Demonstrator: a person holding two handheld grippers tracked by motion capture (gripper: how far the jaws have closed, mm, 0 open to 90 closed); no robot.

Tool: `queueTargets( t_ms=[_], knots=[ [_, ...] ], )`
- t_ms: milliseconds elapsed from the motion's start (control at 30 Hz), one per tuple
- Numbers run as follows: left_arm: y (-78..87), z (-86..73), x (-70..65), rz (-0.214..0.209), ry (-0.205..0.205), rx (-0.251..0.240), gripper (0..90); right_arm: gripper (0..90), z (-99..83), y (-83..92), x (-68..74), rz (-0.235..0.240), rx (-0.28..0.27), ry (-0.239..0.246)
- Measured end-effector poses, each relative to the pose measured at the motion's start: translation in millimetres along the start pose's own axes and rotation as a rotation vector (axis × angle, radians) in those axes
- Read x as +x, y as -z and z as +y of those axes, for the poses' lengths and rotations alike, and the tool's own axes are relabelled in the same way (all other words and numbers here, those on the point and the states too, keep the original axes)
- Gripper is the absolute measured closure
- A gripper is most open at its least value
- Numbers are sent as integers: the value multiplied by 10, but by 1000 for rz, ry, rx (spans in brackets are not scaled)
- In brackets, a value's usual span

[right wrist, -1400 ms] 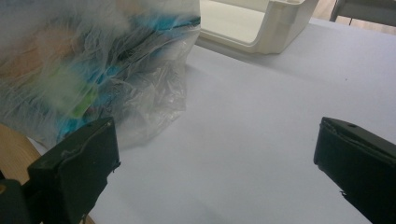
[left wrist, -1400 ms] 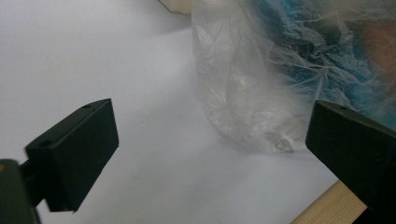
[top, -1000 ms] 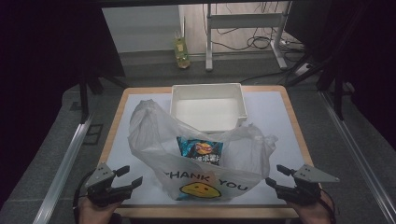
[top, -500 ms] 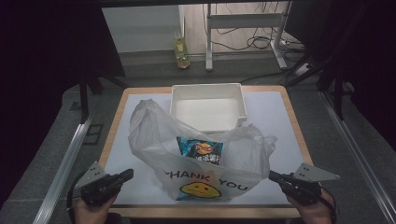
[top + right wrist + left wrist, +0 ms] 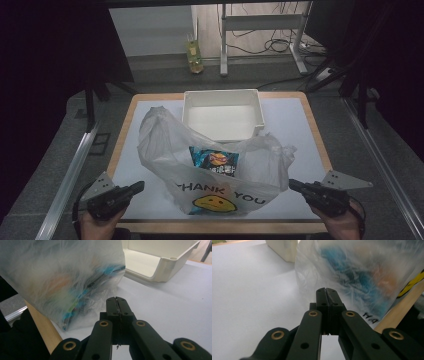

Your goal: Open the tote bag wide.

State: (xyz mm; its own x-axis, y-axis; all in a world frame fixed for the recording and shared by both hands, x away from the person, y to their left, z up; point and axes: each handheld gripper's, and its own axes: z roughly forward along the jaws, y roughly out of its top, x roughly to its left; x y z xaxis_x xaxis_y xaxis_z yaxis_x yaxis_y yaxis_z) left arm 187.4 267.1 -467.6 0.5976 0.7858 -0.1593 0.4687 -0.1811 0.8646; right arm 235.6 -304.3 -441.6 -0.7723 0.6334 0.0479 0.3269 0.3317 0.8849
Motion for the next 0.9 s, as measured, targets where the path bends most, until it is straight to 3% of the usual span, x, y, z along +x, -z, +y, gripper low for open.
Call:
queueTargets(
  t_ms=[133,367,467,567,733,900],
  knots=[
    [26,55,17,-27,17,-13,894,889,28,22,-35,32,-6,-16],
    [135,238,3,-50,-17,-69,893,888,149,58,-17,34,-17,-2],
    [237,355,55,-73,12,-117,892,874,248,86,-7,34,-6,6],
    [275,431,72,-92,19,-123,893,869,298,94,-2,43,-6,11],
    [370,672,83,-96,-26,-114,892,875,456,113,-51,72,-22,11],
    [380,728,159,-138,-5,-136,892,878,535,121,-59,91,-34,8]
  ],
)
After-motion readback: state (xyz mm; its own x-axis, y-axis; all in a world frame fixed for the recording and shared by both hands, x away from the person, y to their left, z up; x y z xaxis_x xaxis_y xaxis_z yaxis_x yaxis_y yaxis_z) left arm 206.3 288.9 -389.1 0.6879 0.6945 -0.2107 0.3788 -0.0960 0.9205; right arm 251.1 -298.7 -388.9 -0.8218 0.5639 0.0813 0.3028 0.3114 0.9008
